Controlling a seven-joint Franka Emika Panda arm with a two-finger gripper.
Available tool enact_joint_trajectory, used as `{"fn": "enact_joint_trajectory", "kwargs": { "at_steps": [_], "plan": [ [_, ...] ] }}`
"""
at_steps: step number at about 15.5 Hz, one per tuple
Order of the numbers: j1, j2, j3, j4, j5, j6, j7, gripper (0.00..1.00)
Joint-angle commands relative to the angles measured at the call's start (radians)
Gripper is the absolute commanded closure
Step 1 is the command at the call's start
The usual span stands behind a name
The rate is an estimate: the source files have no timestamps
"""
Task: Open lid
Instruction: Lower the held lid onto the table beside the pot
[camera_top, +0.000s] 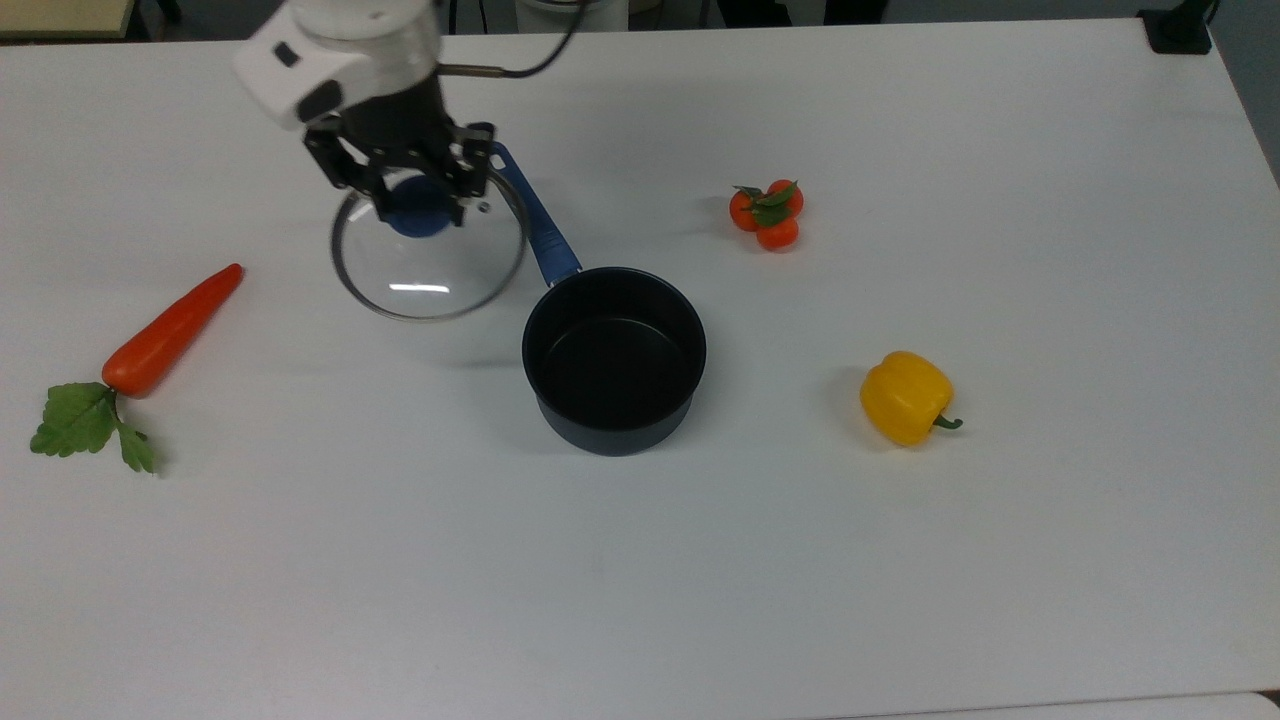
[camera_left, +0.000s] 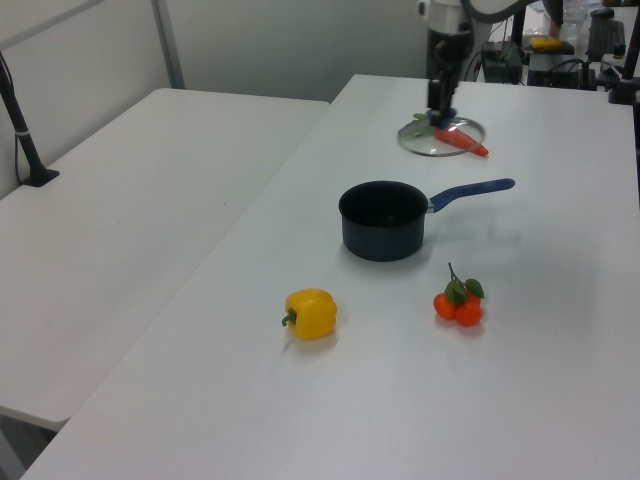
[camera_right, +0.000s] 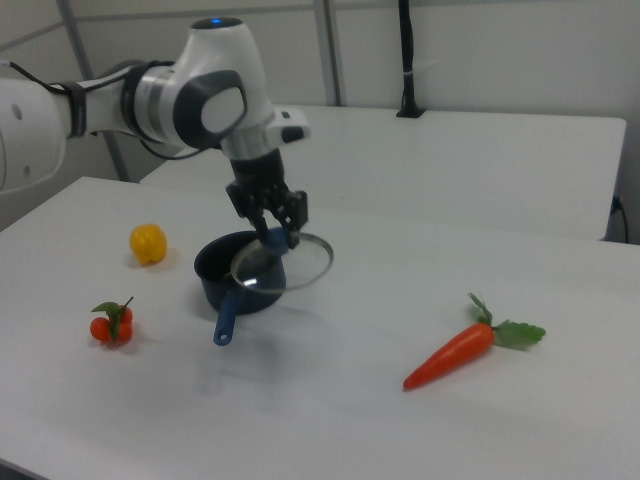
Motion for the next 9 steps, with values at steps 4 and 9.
{"fn": "enact_joint_trajectory", "kwargs": {
  "at_steps": [4, 9],
  "plan": [
    [-0.118, -0.079, 0.003, -0.249, 0.005, 0.152, -0.049, 0.7],
    [-0.105, -0.045, 0.003, -0.369, 0.005, 0.348, -0.046, 0.7]
  ]
}}
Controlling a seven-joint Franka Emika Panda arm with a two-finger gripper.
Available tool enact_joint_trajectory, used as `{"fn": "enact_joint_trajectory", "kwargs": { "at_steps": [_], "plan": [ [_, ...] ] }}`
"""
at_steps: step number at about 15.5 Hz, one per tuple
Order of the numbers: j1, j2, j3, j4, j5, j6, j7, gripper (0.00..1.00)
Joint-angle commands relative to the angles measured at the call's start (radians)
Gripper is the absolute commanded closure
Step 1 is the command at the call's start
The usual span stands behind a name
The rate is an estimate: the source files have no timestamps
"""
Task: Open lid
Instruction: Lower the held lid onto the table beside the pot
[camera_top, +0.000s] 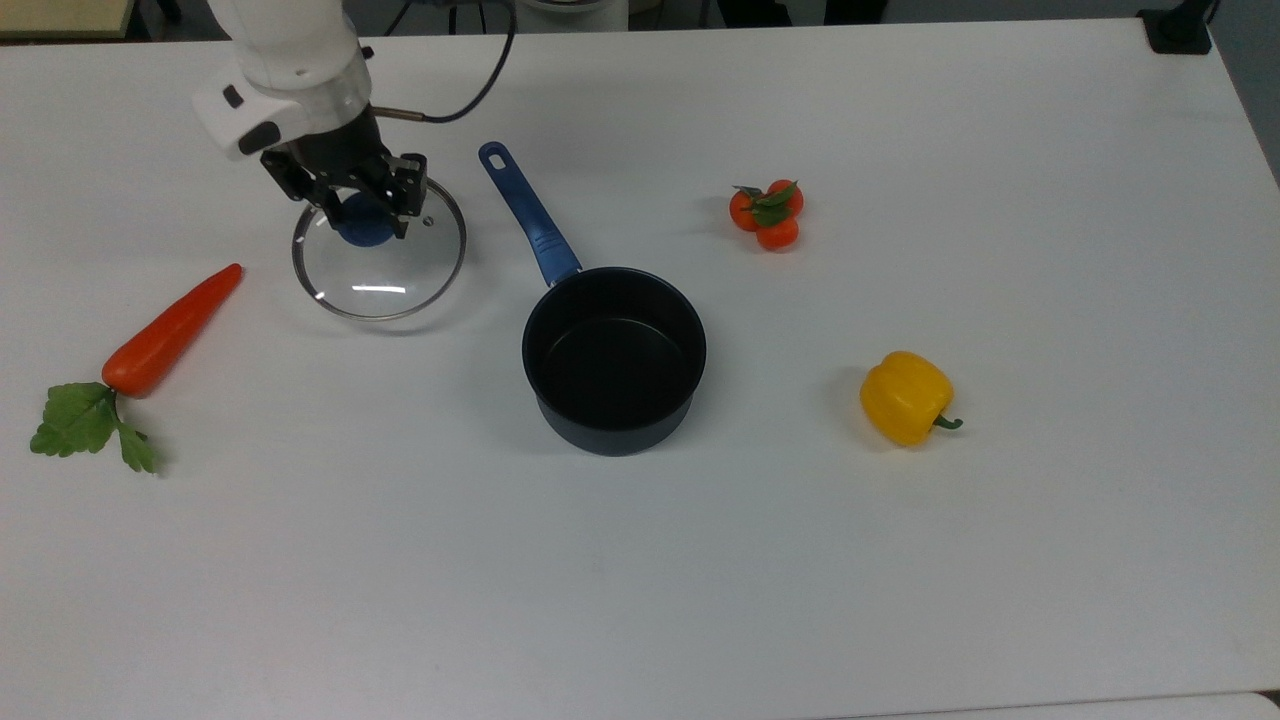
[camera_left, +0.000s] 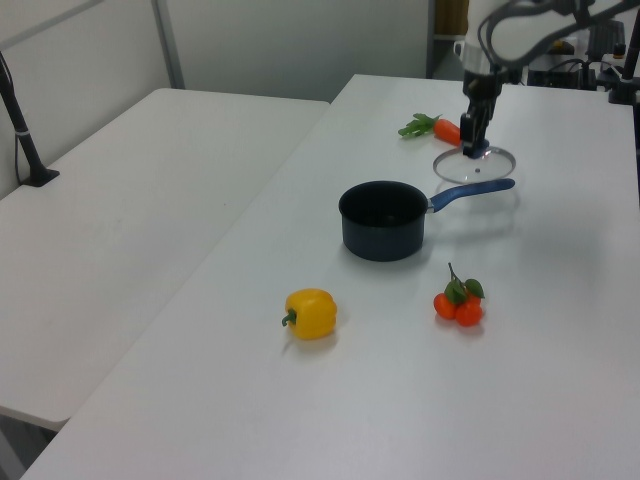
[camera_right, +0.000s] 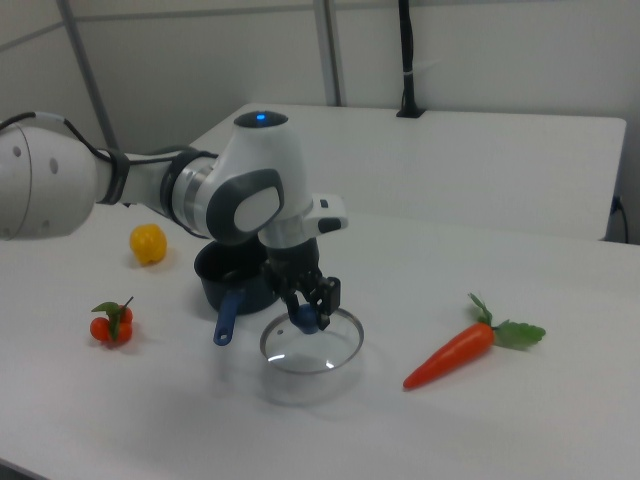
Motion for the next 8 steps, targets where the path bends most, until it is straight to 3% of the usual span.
{"fn": "enact_joint_trajectory", "kwargs": {
  "at_steps": [1, 8],
  "plan": [
    [0.017, 0.0, 0.0, -0.068, 0.003, 0.107, -0.003, 0.7],
    [0.02, 0.041, 0.002, -0.067, 0.002, 0.167, 0.002, 0.68]
  ]
}}
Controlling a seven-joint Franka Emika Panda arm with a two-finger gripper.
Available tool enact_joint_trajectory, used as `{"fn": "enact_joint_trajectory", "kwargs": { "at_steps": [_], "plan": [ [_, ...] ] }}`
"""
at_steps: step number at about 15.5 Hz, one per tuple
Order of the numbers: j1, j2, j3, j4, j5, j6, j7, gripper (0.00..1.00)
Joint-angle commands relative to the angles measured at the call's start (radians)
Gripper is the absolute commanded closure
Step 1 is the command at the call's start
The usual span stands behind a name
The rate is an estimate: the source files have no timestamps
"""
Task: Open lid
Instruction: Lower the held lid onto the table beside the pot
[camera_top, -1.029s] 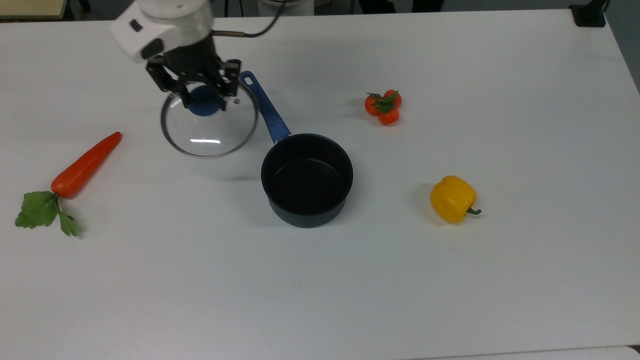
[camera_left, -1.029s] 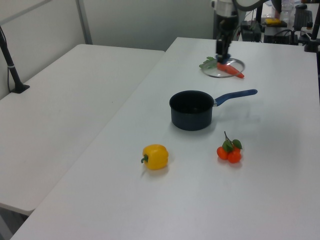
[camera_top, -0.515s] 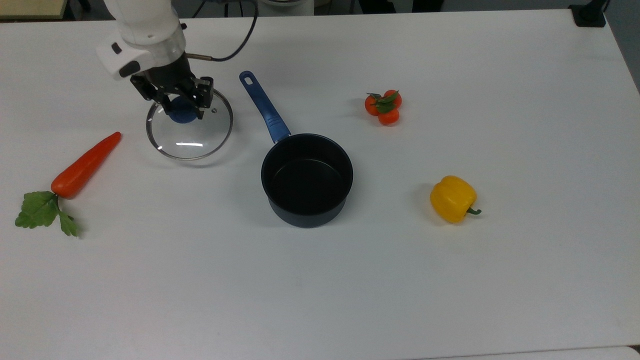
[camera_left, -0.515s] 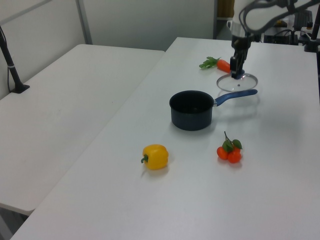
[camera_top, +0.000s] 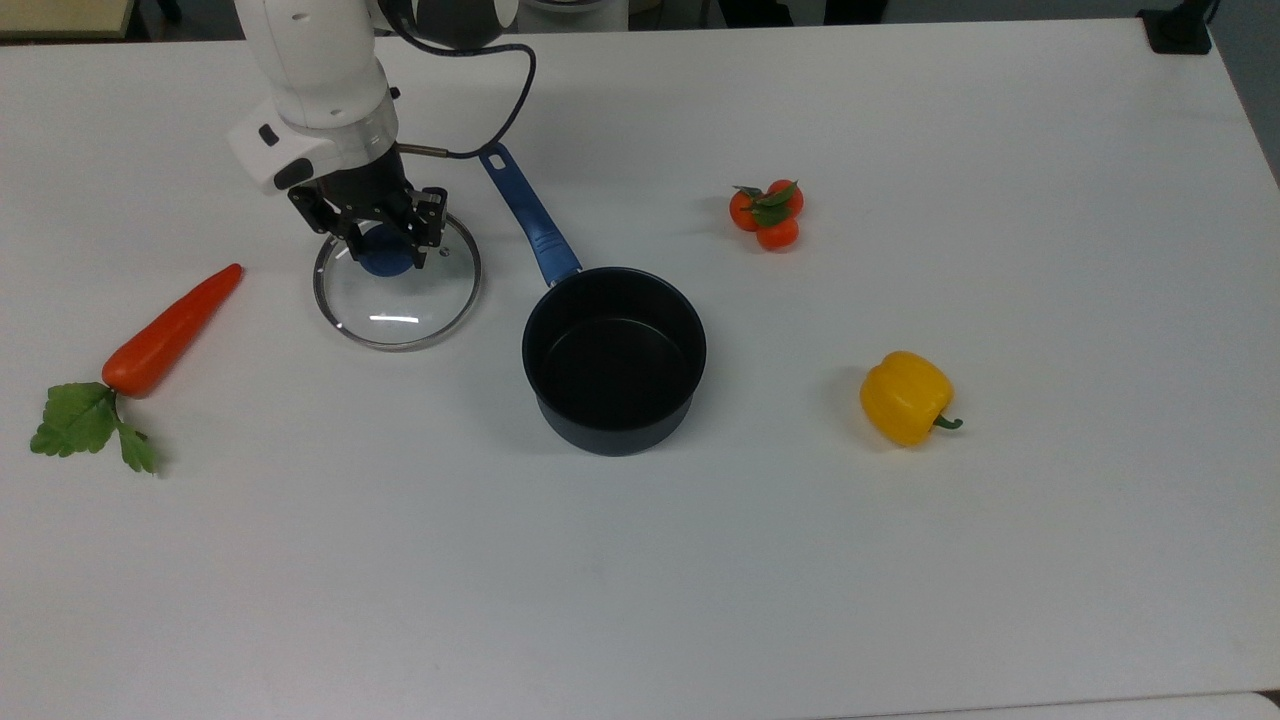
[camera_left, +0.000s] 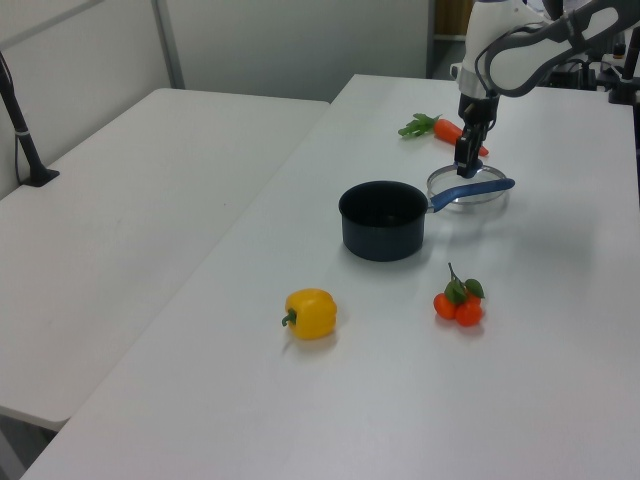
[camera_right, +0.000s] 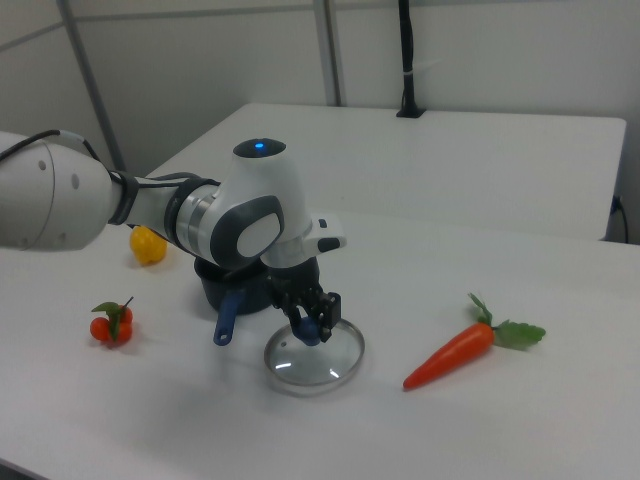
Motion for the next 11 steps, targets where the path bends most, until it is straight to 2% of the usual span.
{"fn": "enact_joint_trajectory", "kwargs": {
  "at_steps": [1, 4, 5, 6, 7, 11],
  "plan": [
    [0.009, 0.003, -0.004, -0.014, 0.002, 0.041, 0.002, 0.66],
    [0.009, 0.008, -0.004, -0.011, -0.004, 0.044, 0.002, 0.6],
    [0.008, 0.007, -0.005, -0.009, -0.006, 0.043, 0.003, 0.42],
    [0.008, 0.007, -0.005, -0.009, -0.006, 0.041, 0.002, 0.19],
    [0.008, 0.007, -0.005, -0.009, -0.006, 0.038, 0.003, 0.0],
    [0.008, -0.009, -0.005, 0.002, -0.007, 0.006, 0.004, 0.0]
  ]
}}
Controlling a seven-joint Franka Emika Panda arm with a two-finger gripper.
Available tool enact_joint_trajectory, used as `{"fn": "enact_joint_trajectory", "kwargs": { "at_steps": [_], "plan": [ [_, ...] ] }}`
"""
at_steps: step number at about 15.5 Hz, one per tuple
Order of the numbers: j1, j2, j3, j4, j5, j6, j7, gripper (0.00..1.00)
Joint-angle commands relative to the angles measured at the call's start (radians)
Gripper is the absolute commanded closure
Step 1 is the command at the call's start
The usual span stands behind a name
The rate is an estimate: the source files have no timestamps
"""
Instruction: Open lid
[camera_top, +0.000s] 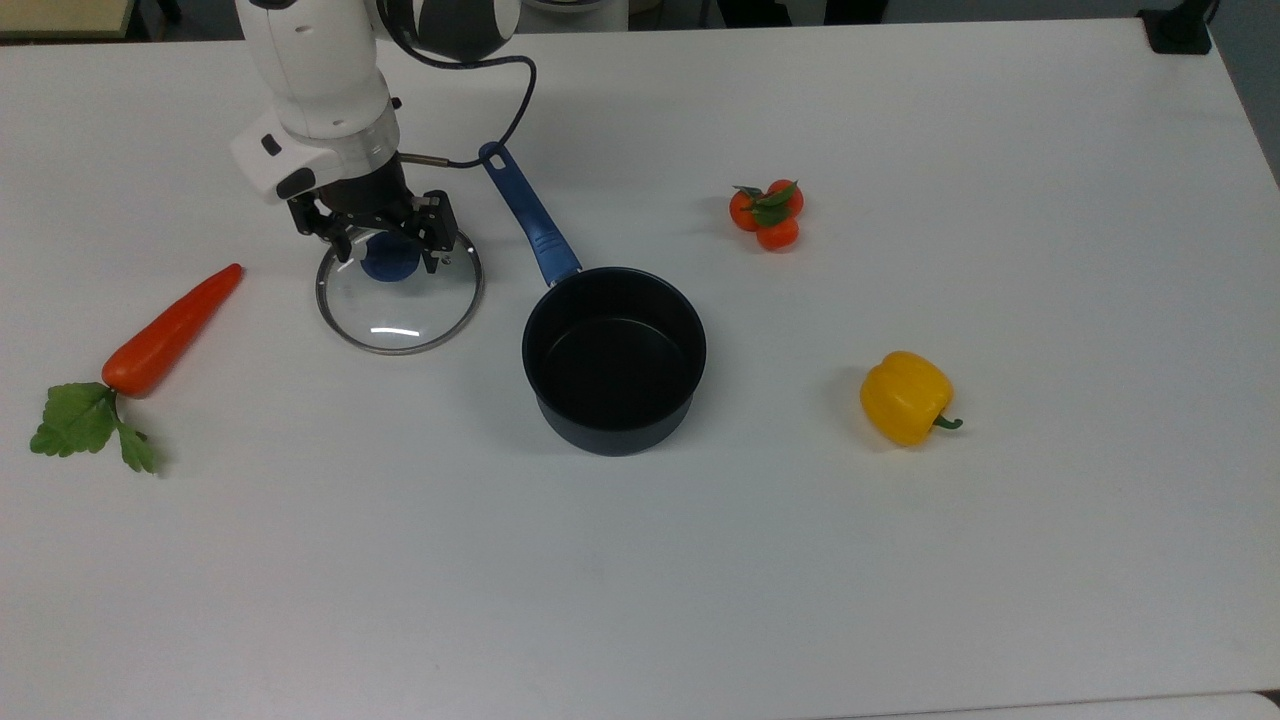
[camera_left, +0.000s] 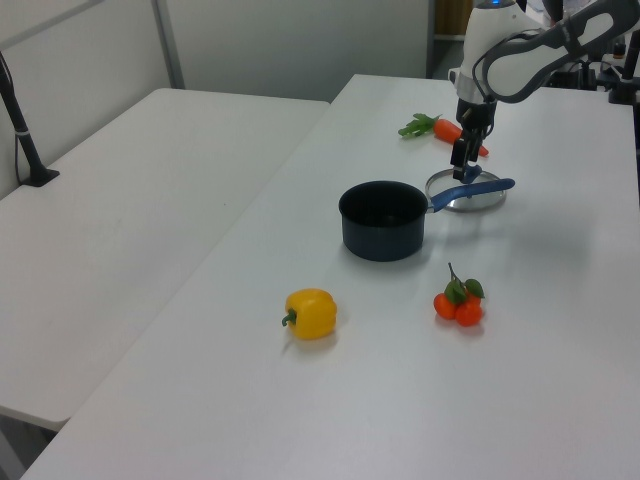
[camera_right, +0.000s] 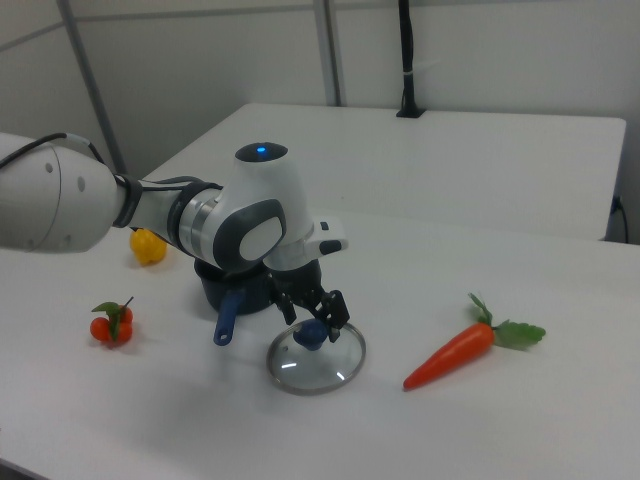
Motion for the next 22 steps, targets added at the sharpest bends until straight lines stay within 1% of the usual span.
{"fn": "enact_joint_trajectory", "kwargs": {
  "at_steps": [1, 4, 6, 8, 9, 11, 12, 14, 16, 18, 22],
  "plan": [
    [0.008, -0.027, -0.005, 0.026, -0.007, -0.044, 0.005, 0.0],
    [0.011, -0.03, 0.004, 0.145, -0.009, -0.195, 0.034, 0.0],
    [0.058, -0.05, 0.005, 0.218, -0.019, -0.29, 0.124, 0.0],
    [0.098, -0.081, 0.005, 0.273, -0.073, -0.413, 0.19, 0.0],
    [0.123, -0.099, 0.007, 0.293, -0.095, -0.473, 0.191, 0.0],
    [0.178, -0.159, -0.001, 0.301, -0.101, -0.548, 0.186, 0.0],
    [0.193, -0.195, -0.002, 0.299, -0.099, -0.59, 0.183, 0.0],
    [0.212, -0.251, -0.004, 0.299, -0.098, -0.666, 0.18, 0.0],
    [0.215, -0.295, -0.01, 0.295, -0.095, -0.719, 0.181, 0.0],
    [0.209, -0.311, -0.027, 0.295, -0.087, -0.737, 0.181, 0.0],
    [0.201, -0.314, -0.028, 0.292, -0.081, -0.737, 0.183, 0.0]
  ]
}}
